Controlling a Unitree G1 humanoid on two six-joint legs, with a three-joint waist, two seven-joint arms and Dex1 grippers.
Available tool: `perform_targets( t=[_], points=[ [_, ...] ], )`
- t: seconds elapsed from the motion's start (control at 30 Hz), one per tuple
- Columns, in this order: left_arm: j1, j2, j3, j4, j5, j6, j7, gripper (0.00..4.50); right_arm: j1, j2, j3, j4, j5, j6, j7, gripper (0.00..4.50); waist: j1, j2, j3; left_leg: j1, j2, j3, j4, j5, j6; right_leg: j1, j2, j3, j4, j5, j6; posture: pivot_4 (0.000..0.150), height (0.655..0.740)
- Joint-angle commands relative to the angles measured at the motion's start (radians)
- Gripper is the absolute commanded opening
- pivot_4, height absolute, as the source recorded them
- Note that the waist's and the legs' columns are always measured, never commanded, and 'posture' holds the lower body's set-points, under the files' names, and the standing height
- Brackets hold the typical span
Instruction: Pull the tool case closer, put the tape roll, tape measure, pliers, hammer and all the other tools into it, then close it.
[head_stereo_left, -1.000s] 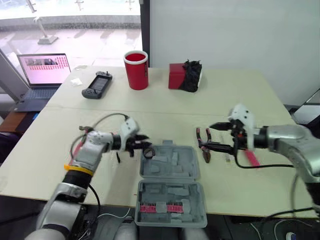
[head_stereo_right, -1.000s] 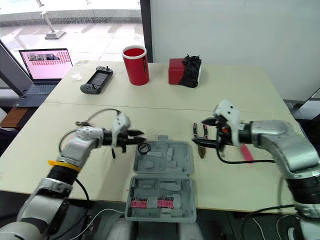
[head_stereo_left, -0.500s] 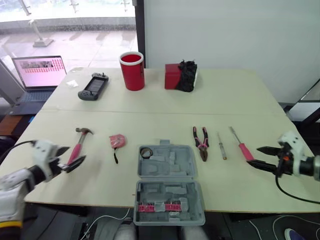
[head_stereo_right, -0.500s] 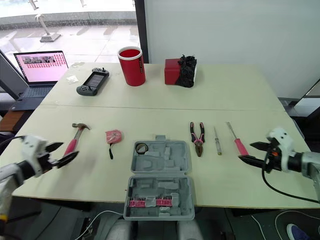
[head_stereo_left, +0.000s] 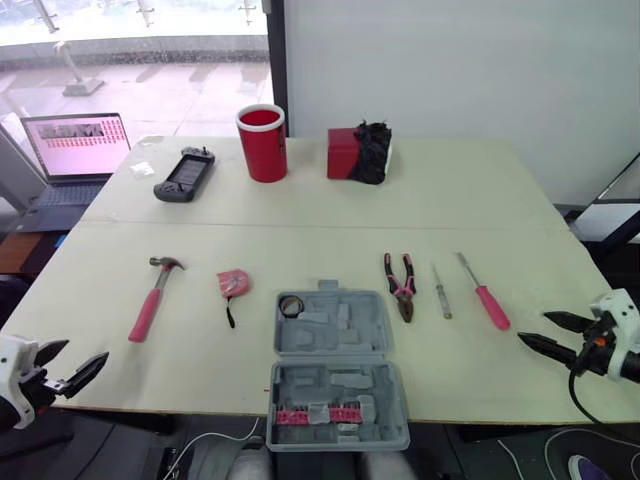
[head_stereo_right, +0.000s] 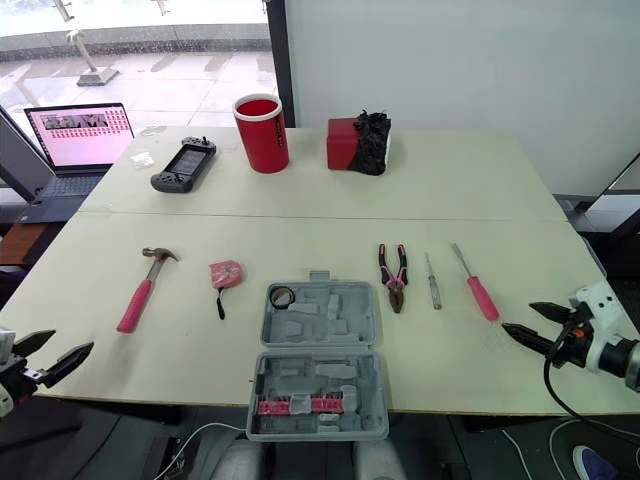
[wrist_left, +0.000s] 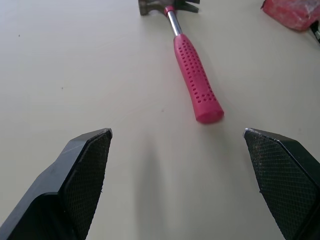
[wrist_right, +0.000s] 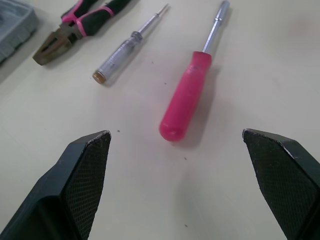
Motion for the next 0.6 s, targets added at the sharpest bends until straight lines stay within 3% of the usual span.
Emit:
perform_targets(
  t=[0.03,0.23,0.4,0.47,0.6],
  points=[
    [-0.013,0.007,0.001,-0.059,-0.021,-0.007,0.011,4.43,-0.009,-0.005,-0.006,-0.137,0.05,0.079,0.013,4.5,-0.001,0.0,0.0,0.0,0.0,0.0,0.0,0.0,0.0,0.0,0.0,0.0,0.0,0.0,0.0,0.15,0.74],
    [-0.019,-0.046,-0.013,-0.274,-0.046,0.076,0.13,4.43,-0.081,-0.025,0.063,-0.435,0.176,0.348,0.03,4.5,0.0,0.0,0.0,0.0,0.0,0.0,0.0,0.0,0.0,0.0,0.0,0.001,0.0,0.0,0.0,0.15,0.74],
    [-0.005,-0.123,-0.077,-0.499,-0.023,0.204,0.292,4.43,-0.255,-0.018,0.166,-0.667,0.297,0.58,-0.007,4.5,0.0,0.0,0.0,0.0,0.0,0.0,0.0,0.0,0.0,0.0,0.0,0.001,0.0,0.001,0.003,0.15,0.74],
    [0.0,-0.179,-0.13,-0.617,-0.007,0.288,0.403,4.43,-0.366,-0.001,0.239,-0.721,0.301,0.649,-0.041,4.5,0.001,0.0,0.0,0.0,0.0,0.0,0.001,0.0,0.0,0.0,0.0,0.001,0.0,0.002,0.003,0.15,0.74],
    [-0.025,-0.335,-0.266,-0.781,0.048,0.422,0.631,4.43,-0.484,0.04,0.369,-0.768,0.195,0.592,-0.08,4.5,0.012,-0.002,-0.001,-0.001,0.0,-0.001,0.001,0.0,0.0,0.0,0.0,0.0,-0.001,0.002,0.004,0.15,0.74]
  ],
)
